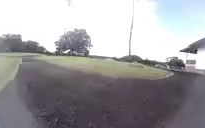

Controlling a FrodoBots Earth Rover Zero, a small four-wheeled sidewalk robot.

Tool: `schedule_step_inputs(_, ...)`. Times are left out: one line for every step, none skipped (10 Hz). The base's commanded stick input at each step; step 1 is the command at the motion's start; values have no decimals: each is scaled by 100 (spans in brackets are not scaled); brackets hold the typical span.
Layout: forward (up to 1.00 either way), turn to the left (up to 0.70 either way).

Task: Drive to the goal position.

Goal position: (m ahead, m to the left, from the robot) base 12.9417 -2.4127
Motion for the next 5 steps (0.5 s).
schedule_step_inputs(100, 27)
schedule_step_inputs(100, 27)
schedule_step_inputs(100, 27)
schedule_step_inputs(100, 27)
schedule_step_inputs(100, 27)
